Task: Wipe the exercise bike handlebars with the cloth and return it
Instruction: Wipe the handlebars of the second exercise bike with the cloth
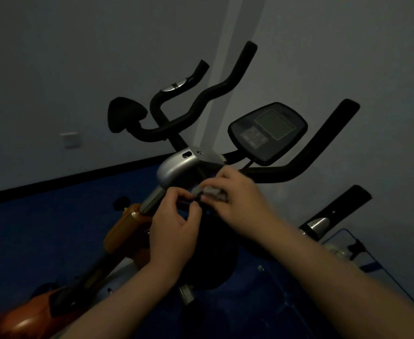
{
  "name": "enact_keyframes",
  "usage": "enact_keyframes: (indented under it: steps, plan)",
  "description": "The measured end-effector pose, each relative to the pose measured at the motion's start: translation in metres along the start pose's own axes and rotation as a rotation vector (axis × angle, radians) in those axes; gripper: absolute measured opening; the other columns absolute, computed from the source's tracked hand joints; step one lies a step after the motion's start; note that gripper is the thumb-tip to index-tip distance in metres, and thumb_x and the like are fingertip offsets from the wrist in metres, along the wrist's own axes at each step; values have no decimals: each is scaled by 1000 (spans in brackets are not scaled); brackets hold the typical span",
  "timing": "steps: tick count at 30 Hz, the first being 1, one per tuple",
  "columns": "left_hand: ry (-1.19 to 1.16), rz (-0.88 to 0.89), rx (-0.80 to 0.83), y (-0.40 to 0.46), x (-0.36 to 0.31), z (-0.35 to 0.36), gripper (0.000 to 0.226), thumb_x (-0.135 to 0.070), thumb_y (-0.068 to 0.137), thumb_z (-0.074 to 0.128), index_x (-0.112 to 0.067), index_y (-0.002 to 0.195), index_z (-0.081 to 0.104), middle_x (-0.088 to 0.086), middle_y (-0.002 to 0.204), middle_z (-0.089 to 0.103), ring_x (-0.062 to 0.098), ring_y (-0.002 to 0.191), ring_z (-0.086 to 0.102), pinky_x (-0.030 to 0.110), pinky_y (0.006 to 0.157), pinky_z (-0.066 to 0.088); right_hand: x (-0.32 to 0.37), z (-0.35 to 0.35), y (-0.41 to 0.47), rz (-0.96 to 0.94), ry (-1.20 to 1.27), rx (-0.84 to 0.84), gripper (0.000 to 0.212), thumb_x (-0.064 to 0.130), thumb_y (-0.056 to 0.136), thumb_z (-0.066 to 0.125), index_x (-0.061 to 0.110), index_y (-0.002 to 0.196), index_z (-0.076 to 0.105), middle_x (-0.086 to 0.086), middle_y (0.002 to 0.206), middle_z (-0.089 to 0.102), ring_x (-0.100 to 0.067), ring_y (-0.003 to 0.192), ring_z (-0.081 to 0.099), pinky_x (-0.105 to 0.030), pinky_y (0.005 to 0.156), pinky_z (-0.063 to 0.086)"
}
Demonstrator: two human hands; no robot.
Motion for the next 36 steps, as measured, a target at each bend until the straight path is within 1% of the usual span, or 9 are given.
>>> enact_keyframes:
  steps: [3, 5, 8, 14, 18, 22, 26, 31, 36]
  plan:
    - [16, -24, -10, -1, 0, -2, 6, -28, 84, 56, -33, 86, 53, -12, 83, 61, 9, 70, 58, 21, 58, 48, -20, -28, 29, 71, -116, -98, 24, 36, 78, 71, 30, 101, 70, 7, 90, 54, -15, 87, 56, -35, 80, 44]
    - [12, -27, -6, -1, 0, -1, 5, -29, 83, 55, -33, 87, 54, -13, 84, 60, 9, 71, 58, 28, 60, 50, -20, -14, 46, 134, -189, -34, 24, 39, 74, 73, 30, 97, 71, 4, 91, 62, -18, 90, 59, -37, 83, 45]
    - [25, -21, 5, 0, -1, -1, 8, -26, 84, 56, -34, 87, 53, -13, 84, 59, 9, 73, 57, 30, 62, 50, -7, 14, 67, 138, -207, 31, 34, 37, 70, 78, 27, 100, 66, 1, 99, 66, -20, 93, 61, -32, 74, 49]
    - [22, -30, 35, -1, 1, -1, 13, -45, 77, 47, -36, 85, 51, -15, 83, 59, 0, 80, 57, 13, 61, 40, -25, 2, 53, 188, -196, -63, 29, 50, 65, 77, 31, 74, 57, 11, 68, 53, -16, 75, 59, -28, 66, 37]
    - [21, -35, 45, -2, 4, 0, 13, -45, 78, 46, -36, 85, 52, -16, 84, 58, 1, 78, 56, 16, 60, 40, -33, -1, 70, 261, -210, -92, 29, 46, 80, 66, 22, 96, 61, -1, 92, 67, -23, 87, 61, -28, 64, 39]
    - [13, -35, 46, -2, 6, 0, 12, -44, 78, 43, -37, 83, 51, -17, 83, 57, 1, 81, 56, 19, 63, 40, -36, -26, 68, 279, -52, -364, 24, 29, 88, 61, 25, 112, 58, -5, 106, 66, -24, 97, 61, -25, 72, 39]
    - [26, -38, 55, 0, 7, 2, 15, -46, 76, 40, -38, 82, 50, -18, 84, 56, 0, 84, 55, 17, 63, 38, -16, 14, 86, 194, -7, -127, 21, 26, 90, 59, 23, 111, 63, -5, 110, 64, -22, 100, 58, -29, 78, 45]
    - [9, -26, 74, 0, 4, 1, 8, -38, 79, 45, -36, 82, 52, -18, 85, 55, 1, 86, 55, 18, 68, 42, -30, 4, 57, 157, -172, -62, 22, 25, 85, 64, 24, 107, 67, -8, 104, 68, -26, 96, 62, -29, 76, 46]
    - [8, -14, 75, 0, 5, 2, 6, -35, 81, 47, -35, 83, 52, -14, 84, 56, 2, 82, 55, 12, 65, 40, -7, 9, 49, -54, -196, 135, 27, 28, 80, 67, 35, 106, 68, 7, 106, 69, -17, 100, 61, -34, 81, 50]
Point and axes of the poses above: each hand's wrist, its own y-axis towards the middle knuckle, its own z-axis out of the palm, x = y × z, the point moved 8 cm from there along y, towards the middle knuckle
